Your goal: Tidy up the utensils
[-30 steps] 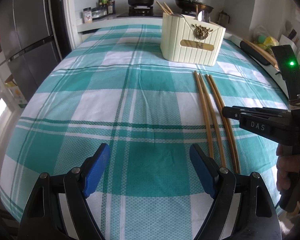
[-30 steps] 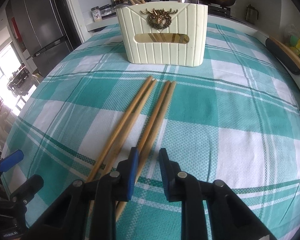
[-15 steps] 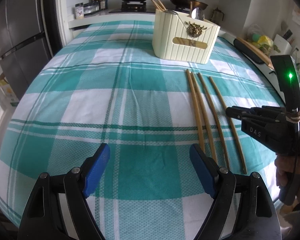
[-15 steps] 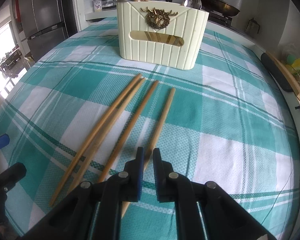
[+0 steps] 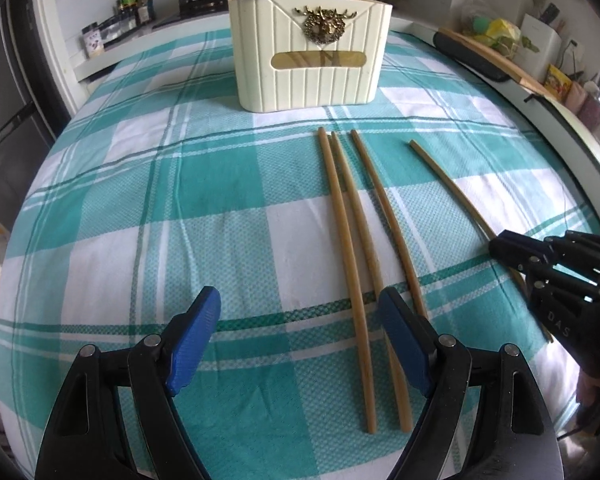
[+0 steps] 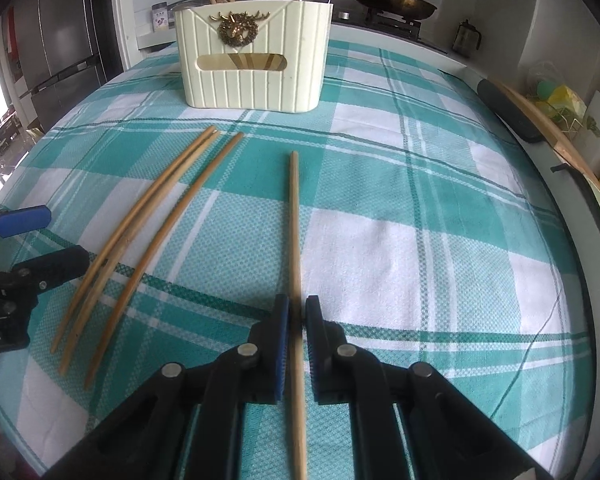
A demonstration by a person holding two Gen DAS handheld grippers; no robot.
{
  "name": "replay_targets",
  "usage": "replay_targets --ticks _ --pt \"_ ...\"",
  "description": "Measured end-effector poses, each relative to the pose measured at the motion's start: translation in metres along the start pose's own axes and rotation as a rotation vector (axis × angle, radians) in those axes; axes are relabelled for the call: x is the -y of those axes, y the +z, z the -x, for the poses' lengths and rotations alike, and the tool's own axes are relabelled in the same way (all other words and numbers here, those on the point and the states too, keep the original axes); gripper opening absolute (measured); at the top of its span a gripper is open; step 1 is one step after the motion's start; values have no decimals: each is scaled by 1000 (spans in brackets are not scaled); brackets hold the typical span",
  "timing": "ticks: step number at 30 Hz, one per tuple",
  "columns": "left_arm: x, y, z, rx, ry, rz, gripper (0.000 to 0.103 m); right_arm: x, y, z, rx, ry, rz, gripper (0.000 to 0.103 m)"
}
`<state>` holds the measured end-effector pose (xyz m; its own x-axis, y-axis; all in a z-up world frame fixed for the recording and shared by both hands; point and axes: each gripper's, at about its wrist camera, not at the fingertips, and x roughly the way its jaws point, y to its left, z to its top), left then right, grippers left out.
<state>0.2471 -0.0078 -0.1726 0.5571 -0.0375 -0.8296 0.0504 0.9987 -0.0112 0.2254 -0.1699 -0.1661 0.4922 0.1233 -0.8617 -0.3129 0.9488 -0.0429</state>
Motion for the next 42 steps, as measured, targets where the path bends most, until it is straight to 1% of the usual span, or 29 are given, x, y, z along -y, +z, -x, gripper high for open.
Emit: replay_targets --ticks 5,10,12,13,14,15,16,17,20,26,29,33,34,35,36,37,38,40,42 --pt "3 0 -8 -12 32 -8 81 1 -1 0 6 6 -1 8" --pt "1 0 -14 -28 38 -2 81 1 -1 0 12 7 -2 8" --pt "0 0 -15 -33 22 8 74 1 -1 -1 20 3 1 8" --pt "0 0 -14 -32 16 12 65 1 -1 -1 25 1 2 8" --pt "2 0 -13 -27 22 8 51 1 -1 -1 29 0 -1 8" --pt "4 0 -11 -22 29 -2 42 2 -2 -1 32 -1 -7 8" --pt "5 -1 -10 -19 30 -12 21 3 -2 -1 35 -8 -13 8" --pt "7 -2 -9 -20 28 -17 7 5 -2 0 37 -14 -19 8" --pt "6 -6 -6 -12 41 -4 6 12 -6 1 38 -24 -39 7" --pt "-14 -24 7 -22 78 76 6 36 -24 10 27 -62 -72 7" --pt "-26 -42 20 -39 73 95 6 47 -37 20 0 -71 -80 7" --pt "-35 -62 35 -58 60 101 7 58 -51 31 -29 -46 -96 8" --pt "-36 -63 38 -62 52 102 11 60 -52 32 -36 -29 -106 10" --pt "-38 -62 39 -64 39 101 20 62 -52 33 -45 -9 -119 10" --pt "-40 -59 41 -59 26 100 26 64 -50 33 -47 10 -126 11" --pt "-42 -54 44 -45 17 97 38 65 -47 34 -45 24 -124 16" --pt "-45 -49 46 -29 15 89 47 66 -42 35 -43 36 -116 20" --pt "-49 -35 47 -11 9 60 51 70 -30 35 -43 85 -119 24" --pt "-53 -20 43 -17 -29 28 54 75 -17 28 -71 157 -137 29"
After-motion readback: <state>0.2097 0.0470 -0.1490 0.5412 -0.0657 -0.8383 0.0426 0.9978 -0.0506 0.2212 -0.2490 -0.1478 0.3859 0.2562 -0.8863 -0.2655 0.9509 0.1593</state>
